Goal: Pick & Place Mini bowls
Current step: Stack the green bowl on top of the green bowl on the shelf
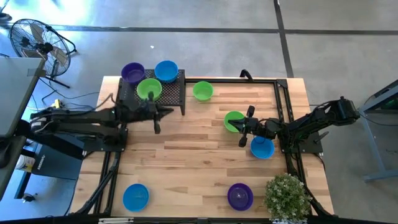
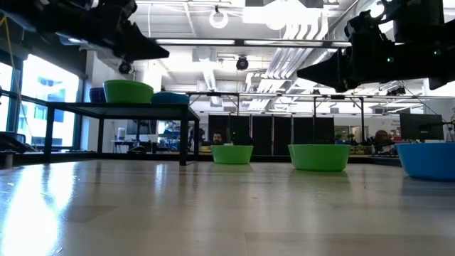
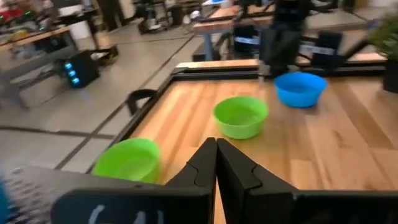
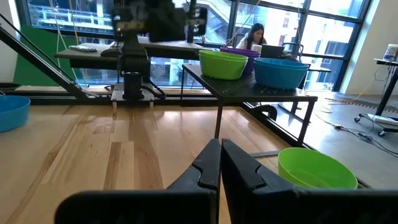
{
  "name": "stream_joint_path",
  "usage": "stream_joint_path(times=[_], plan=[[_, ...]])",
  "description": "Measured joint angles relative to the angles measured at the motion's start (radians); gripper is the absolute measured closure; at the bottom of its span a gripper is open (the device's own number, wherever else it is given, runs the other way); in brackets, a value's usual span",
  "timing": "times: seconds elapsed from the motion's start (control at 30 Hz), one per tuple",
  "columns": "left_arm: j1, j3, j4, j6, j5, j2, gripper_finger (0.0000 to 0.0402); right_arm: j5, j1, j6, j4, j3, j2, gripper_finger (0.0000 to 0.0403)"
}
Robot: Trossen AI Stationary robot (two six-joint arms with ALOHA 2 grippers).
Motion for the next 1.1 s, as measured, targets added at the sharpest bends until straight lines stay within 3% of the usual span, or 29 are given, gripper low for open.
stream_joint_path(times=[0.2, 0.33, 0.47, 0.6, 0.73, 0.8, 0.93, 1.1], plan=[[-0.097, -0.038, 0.077, 0.012, -0.001, 0.063, 0.0396, 0.035, 0.0, 0.054, -0.062, 0.001, 0.0, 0.0401], [-0.157, -0.038, 0.109, 0.012, -0.053, 0.115, 0.0396, 0.031, 0.0, 0.106, -0.246, 0.057, -0.032, 0.0402], [-0.21, -0.037, 0.206, 0.034, -0.077, 0.146, 0.0396, 0.076, 0.005, 0.224, -0.679, 0.189, -0.099, 0.0386], [-0.246, -0.036, 0.259, 0.063, -0.076, 0.182, 0.0396, 0.158, 0.022, 0.401, -1.189, 0.356, -0.138, 0.0346], [-0.252, -0.042, 0.273, 0.063, -0.071, 0.202, 0.0396, 0.198, 0.004, 0.707, -1.615, 0.492, -0.145, 0.0296], [-0.251, -0.07, 0.312, 0.058, -0.057, 0.211, 0.0396, 0.2, -0.028, 0.868, -1.736, 0.526, -0.147, 0.0274], [-0.25, -0.127, 0.419, 0.045, -0.057, 0.224, 0.0396, 0.106, -0.125, 1.003, -1.791, 0.52, -0.142, 0.0246], [-0.25, -0.151, 0.425, 0.032, -0.057, 0.225, 0.0396, -0.012, -0.238, 0.98, -1.639, 0.462, -0.142, 0.0246]])
